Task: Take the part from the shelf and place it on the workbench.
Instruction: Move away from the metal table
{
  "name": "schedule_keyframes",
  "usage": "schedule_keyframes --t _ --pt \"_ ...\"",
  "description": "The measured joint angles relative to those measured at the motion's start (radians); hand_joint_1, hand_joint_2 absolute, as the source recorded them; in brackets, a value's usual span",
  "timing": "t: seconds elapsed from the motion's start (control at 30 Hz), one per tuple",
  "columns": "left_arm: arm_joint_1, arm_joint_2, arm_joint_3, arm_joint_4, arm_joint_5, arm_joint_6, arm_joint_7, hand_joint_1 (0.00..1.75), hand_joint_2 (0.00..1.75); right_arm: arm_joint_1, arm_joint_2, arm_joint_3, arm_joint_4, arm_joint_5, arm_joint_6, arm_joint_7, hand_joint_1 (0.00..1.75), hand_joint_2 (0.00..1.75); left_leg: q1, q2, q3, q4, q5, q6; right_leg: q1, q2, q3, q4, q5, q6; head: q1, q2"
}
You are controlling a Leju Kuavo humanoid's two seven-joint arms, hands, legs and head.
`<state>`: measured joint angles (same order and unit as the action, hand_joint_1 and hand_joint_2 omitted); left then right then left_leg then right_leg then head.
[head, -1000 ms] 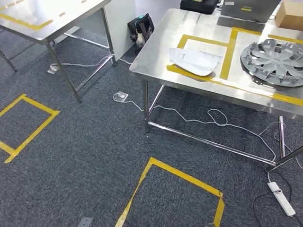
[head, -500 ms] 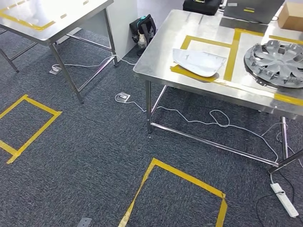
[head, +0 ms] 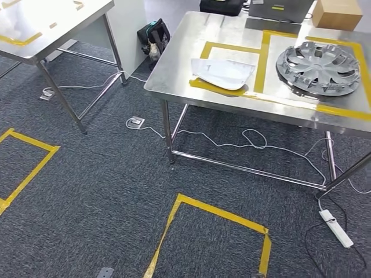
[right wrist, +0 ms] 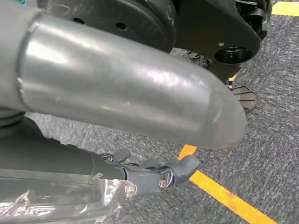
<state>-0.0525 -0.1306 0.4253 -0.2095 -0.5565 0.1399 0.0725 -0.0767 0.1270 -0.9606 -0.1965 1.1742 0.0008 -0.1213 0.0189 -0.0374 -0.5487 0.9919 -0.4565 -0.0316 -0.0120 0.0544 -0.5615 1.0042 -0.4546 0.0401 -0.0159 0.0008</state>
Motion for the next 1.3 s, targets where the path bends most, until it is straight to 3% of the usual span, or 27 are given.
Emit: schedule_keyframes --t 0.07,0.13,0.17,0.23,0.27,0.3,0.33,0.37,0.43,0.5,0.6,0.63,0.67,0.73,0.8,0.83,0.87,0.93,0.97,1.03,1.13,1.2,1.27,1.3 --pt "0.000 0.000 0.000 0.000 -0.001 -0.002 0.000 0.00 0.00 0.003 0.000 0.000 0.000 0.000 0.000 0.000 0.00 0.00 -0.003 0.007 0.000 -0.004 0.000 0.017 -0.003 0.007 -0.005 -0.005 0.004 0.013 0.000 0.000" --pt "0.000 0.001 0.000 0.000 -0.002 -0.003 0.000 0.00 0.00 0.007 0.000 0.000 0.000 0.001 0.001 0.000 0.00 0.00 -0.003 0.016 0.000 -0.008 0.003 0.033 -0.005 -0.010 -0.020 0.022 -0.015 0.022 0.004 0.000" --pt "-0.001 0.001 0.000 0.000 -0.003 -0.004 0.000 0.00 0.00 0.006 0.000 0.000 0.000 0.001 0.001 0.000 0.00 0.00 -0.003 0.022 0.001 -0.009 0.004 0.039 -0.005 -0.024 -0.042 0.066 -0.041 0.025 0.006 0.000" --pt "0.001 0.001 0.000 0.000 -0.003 -0.004 0.000 0.00 0.00 0.004 0.000 0.000 0.000 0.002 0.002 0.000 0.00 0.00 -0.008 0.036 0.001 -0.009 0.002 0.047 -0.004 -0.043 -0.106 0.208 -0.110 0.028 0.010 0.000" --pt "0.002 0.000 0.000 0.000 -0.003 -0.005 0.000 0.00 0.00 0.004 0.000 0.000 0.000 0.002 0.002 0.000 0.00 0.00 -0.010 0.043 0.001 -0.009 0.001 0.048 -0.004 -0.045 -0.135 0.270 -0.132 0.028 0.010 0.000" --pt "0.002 0.000 0.000 0.000 -0.003 -0.007 0.000 0.00 0.00 0.005 0.000 0.000 0.000 0.002 0.003 0.000 0.00 0.00 -0.012 0.049 0.002 -0.008 0.001 0.049 -0.003 -0.046 -0.148 0.299 -0.136 0.028 0.010 0.000" --pt "0.002 0.000 0.000 0.000 -0.002 -0.009 0.000 0.00 0.00 0.006 0.000 0.000 0.000 0.002 0.003 0.000 0.00 0.00 -0.013 0.054 0.003 -0.008 0.000 0.049 -0.003 -0.047 -0.140 0.286 -0.119 0.026 0.010 0.000" --pt "0.001 0.000 0.000 0.000 -0.002 -0.010 0.000 0.00 0.00 0.008 0.000 0.000 0.000 0.003 0.003 0.001 0.00 0.00 -0.013 0.058 0.005 -0.008 -0.001 0.048 -0.002 -0.050 -0.112 0.233 -0.087 0.023 0.010 0.000" --pt "0.000 0.000 0.000 0.000 0.000 -0.010 0.000 0.00 0.00 0.005 0.000 0.000 0.000 0.005 0.003 0.001 0.00 0.00 -0.016 0.065 0.010 -0.006 -0.005 0.042 0.001 -0.074 -0.035 0.086 -0.028 0.017 0.010 0.000" --pt "0.000 0.000 0.000 0.000 0.000 -0.007 -0.001 0.00 0.00 0.001 0.000 0.000 0.000 0.005 0.003 0.001 0.00 0.00 -0.020 0.073 0.013 -0.005 -0.008 0.034 0.006 -0.089 0.004 0.011 -0.011 0.010 0.009 0.000" --pt "0.000 0.000 0.000 0.000 0.000 -0.007 -0.001 0.00 0.00 0.002 0.000 0.000 0.000 0.005 0.003 0.001 0.00 0.00 -0.019 0.082 0.014 -0.004 -0.011 0.019 0.008 -0.074 0.004 0.006 -0.009 -0.005 0.009 0.000" --pt "0.000 0.000 0.000 0.000 0.000 -0.007 -0.001 0.00 0.00 0.002 0.000 0.000 0.000 0.005 0.003 0.002 0.00 0.00 -0.018 0.077 0.008 0.012 -0.025 0.014 0.006 -0.068 0.004 0.003 -0.007 -0.011 0.007 0.000" --pt "-0.001 0.000 0.000 0.000 0.000 -0.007 -0.001 0.00 0.00 0.001 0.000 0.000 0.000 0.005 0.002 0.002 0.00 0.00 -0.016 0.068 -0.008 0.048 -0.050 0.009 0.004 -0.063 0.004 0.001 -0.004 -0.017 0.005 0.000" --pt "0.000 0.000 0.000 0.000 0.000 -0.006 -0.001 0.00 0.00 -0.001 0.000 0.000 0.000 0.005 0.002 0.002 0.00 0.00 -0.014 0.051 -0.068 0.176 -0.115 0.002 0.002 -0.050 0.002 0.000 -0.002 -0.024 0.002 0.000" --pt "0.002 0.000 0.000 0.000 0.000 -0.007 -0.001 0.00 0.00 0.000 0.000 0.000 0.000 0.005 0.002 0.002 0.00 0.00 -0.013 0.047 -0.120 0.275 -0.143 -0.001 0.002 -0.036 0.001 0.000 -0.001 -0.025 0.002 0.000" --pt "0.002 0.000 0.000 0.000 0.000 -0.007 -0.001 0.00 0.00 0.001 0.000 0.000 0.000 0.006 0.002 0.002 0.00 0.00 -0.012 0.046 -0.122 0.274 -0.127 -0.001 0.001 -0.029 0.002 0.000 -0.001 -0.025 0.002 0.000" --pt "0.003 0.000 0.000 0.000 0.000 -0.007 -0.001 0.00 0.00 0.002 0.000 0.000 0.000 0.006 0.002 0.002 0.00 0.00 -0.011 0.044 -0.107 0.237 -0.096 0.000 0.001 -0.021 0.002 0.001 -0.001 -0.024 0.002 0.000" --pt "0.002 0.000 0.000 0.000 0.000 -0.007 -0.001 0.00 0.00 0.002 0.000 0.000 0.000 0.006 0.003 0.002 0.00 0.00 -0.008 0.027 -0.046 0.104 -0.025 0.001 0.001 -0.007 0.003 0.003 -0.002 -0.018 0.002 0.000" --pt "0.001 0.000 0.000 0.000 0.000 -0.007 -0.001 0.00 0.00 0.001 0.000 0.000 0.000 0.006 0.003 0.002 0.00 0.00 -0.006 0.017 -0.021 0.050 -0.007 0.004 0.003 0.000 0.001 0.005 -0.002 -0.013 0.002 0.000" --pt "-0.001 -0.001 0.000 0.000 0.000 -0.007 -0.001 0.00 0.00 0.001 0.000 0.000 0.000 0.006 0.004 0.002 0.00 0.00 -0.006 0.005 -0.003 0.005 -0.003 0.012 0.004 0.011 -0.005 0.005 0.000 -0.001 0.002 0.000" --pt "-0.002 0.000 0.001 0.000 0.000 -0.006 -0.001 0.00 0.00 0.007 0.000 0.000 0.000 0.007 0.004 0.002 0.00 0.00 -0.006 0.017 -0.004 -0.002 0.002 0.033 0.001 0.006 -0.017 0.013 -0.007 0.015 0.004 0.000" --pt "-0.002 0.000 0.002 0.000 -0.001 -0.006 -0.001 0.00 0.00 0.007 0.000 0.000 0.000 0.008 0.004 0.002 0.00 0.00 -0.005 0.028 -0.003 -0.005 0.003 0.045 0.002 -0.023 -0.057 0.099 -0.058 0.022 0.011 0.000" --pt "0.000 -0.001 0.002 0.000 -0.001 -0.006 -0.001 0.00 0.00 0.004 0.000 0.000 0.000 0.008 0.005 0.002 0.00 0.00 -0.009 0.041 -0.003 -0.004 0.002 0.050 0.002 -0.043 -0.124 0.243 -0.124 0.026 0.015 0.000" --pt "0.001 -0.001 0.003 0.000 -0.002 -0.007 -0.001 0.00 0.00 0.005 0.000 0.000 0.000 0.008 0.006 0.002 0.00 0.00 -0.010 0.048 -0.003 -0.004 0.001 0.051 0.002 -0.046 -0.147 0.292 -0.138 0.026 0.014 0.000"
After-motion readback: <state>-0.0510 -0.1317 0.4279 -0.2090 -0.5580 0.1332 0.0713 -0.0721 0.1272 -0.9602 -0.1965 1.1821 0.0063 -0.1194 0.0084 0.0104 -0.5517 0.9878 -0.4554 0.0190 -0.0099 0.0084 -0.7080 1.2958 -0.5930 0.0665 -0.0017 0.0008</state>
